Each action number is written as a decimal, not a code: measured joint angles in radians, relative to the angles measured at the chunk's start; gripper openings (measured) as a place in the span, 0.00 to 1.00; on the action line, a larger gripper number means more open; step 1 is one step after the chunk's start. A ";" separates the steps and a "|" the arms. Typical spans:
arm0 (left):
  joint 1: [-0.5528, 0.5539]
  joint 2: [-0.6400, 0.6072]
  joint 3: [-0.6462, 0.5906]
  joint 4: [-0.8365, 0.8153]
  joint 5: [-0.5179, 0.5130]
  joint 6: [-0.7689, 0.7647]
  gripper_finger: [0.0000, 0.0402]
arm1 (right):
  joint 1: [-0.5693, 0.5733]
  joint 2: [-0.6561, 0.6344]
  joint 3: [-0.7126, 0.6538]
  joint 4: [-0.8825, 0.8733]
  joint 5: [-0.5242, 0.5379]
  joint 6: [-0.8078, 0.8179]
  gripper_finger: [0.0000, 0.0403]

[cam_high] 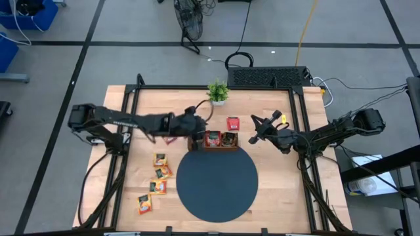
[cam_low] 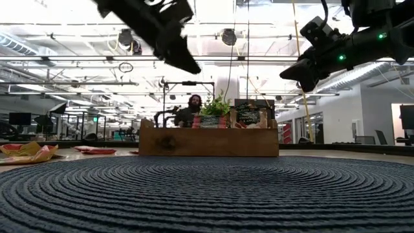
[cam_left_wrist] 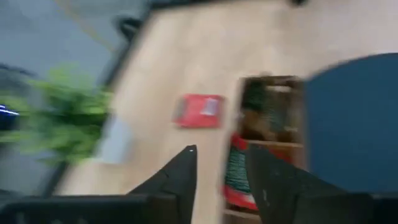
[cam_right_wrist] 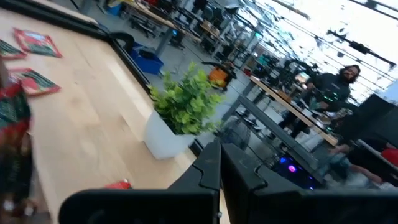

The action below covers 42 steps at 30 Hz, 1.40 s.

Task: Pick & Place Tea
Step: Put the red tea bag into the middle slot of the wooden organizer

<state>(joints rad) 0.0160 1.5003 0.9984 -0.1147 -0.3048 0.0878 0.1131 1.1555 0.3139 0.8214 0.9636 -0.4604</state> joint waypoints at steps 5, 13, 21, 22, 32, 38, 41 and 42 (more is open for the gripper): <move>0.014 0.097 0.153 -0.208 0.240 0.029 0.11 | 0.000 0.000 -0.015 0.000 0.001 0.024 0.00; 0.004 0.350 0.270 -0.257 0.302 0.083 0.01 | 0.000 -0.002 -0.080 0.113 0.002 0.002 0.00; 0.017 0.437 0.335 -0.334 0.300 0.088 0.00 | 0.000 -0.002 -0.099 0.162 0.000 -0.026 0.00; 0.020 0.438 0.335 -0.342 0.300 0.087 0.00 | 0.000 -0.002 -0.099 0.162 0.000 -0.026 0.00; 0.049 0.437 0.333 -0.396 0.304 0.086 0.00 | 0.000 -0.002 -0.099 0.162 0.000 -0.026 0.00; 0.057 0.457 0.333 -0.401 0.344 0.067 0.00 | 0.000 -0.002 -0.099 0.162 -0.001 -0.027 0.00; 0.059 0.474 0.333 -0.404 0.359 0.062 0.00 | 0.000 -0.002 -0.099 0.162 -0.003 -0.027 0.00; 0.059 0.481 0.334 -0.397 0.365 0.060 0.00 | 0.000 -0.002 -0.099 0.162 -0.003 -0.027 0.00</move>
<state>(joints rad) 0.0746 1.9815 1.3326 -0.5115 0.0604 0.1476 0.1131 1.1538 0.2150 0.9833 0.9607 -0.4870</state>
